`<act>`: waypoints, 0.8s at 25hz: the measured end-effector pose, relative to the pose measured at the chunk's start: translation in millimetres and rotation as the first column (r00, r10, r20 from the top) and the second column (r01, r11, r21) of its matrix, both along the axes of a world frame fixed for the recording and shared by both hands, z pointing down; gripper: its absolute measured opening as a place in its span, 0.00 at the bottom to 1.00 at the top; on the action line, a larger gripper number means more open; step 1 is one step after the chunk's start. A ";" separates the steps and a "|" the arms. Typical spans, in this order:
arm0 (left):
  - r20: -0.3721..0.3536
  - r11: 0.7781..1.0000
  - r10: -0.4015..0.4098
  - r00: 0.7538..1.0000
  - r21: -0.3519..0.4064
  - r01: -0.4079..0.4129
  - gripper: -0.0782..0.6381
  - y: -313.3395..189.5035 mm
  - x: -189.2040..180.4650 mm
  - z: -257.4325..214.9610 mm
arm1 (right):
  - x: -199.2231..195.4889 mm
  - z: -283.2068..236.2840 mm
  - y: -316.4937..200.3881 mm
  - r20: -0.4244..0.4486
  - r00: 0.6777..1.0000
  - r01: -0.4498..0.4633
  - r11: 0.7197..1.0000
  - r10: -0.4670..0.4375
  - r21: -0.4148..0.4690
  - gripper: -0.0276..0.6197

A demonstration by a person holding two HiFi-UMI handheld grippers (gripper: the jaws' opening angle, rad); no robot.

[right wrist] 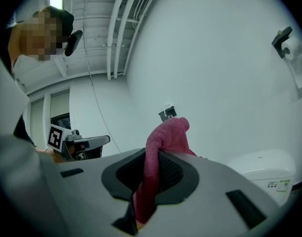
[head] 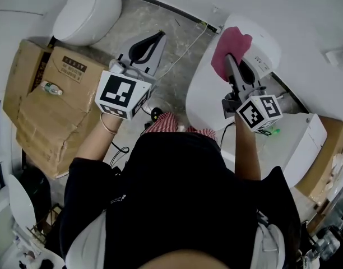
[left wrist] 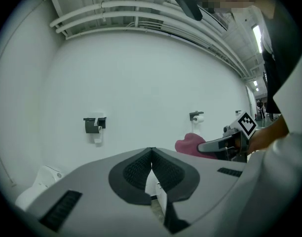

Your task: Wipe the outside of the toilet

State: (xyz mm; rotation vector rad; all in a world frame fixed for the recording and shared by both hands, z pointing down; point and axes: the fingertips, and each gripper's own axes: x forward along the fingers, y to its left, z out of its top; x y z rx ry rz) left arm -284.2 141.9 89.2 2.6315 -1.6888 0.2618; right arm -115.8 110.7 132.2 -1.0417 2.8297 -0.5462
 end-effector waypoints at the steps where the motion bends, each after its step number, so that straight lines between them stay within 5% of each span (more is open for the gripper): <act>1: 0.000 1.000 0.008 1.000 -0.001 -0.008 0.12 -1.7 -10.6 1.1 | -10.4 0.6 -1.4 -0.006 1.000 -0.010 1.000 0.010 -0.001 0.13; 8: -0.024 0.999 0.029 0.999 -0.015 -0.029 0.12 -10.5 -64.6 8.7 | -58.9 5.7 -9.4 -0.027 0.997 -0.072 0.997 0.071 -0.019 0.13; 20: -0.024 0.996 0.087 0.996 -0.032 -0.087 0.12 -67.6 -81.2 18.7 | -80.6 34.1 -48.1 0.001 0.992 -0.123 0.988 0.124 -0.092 0.13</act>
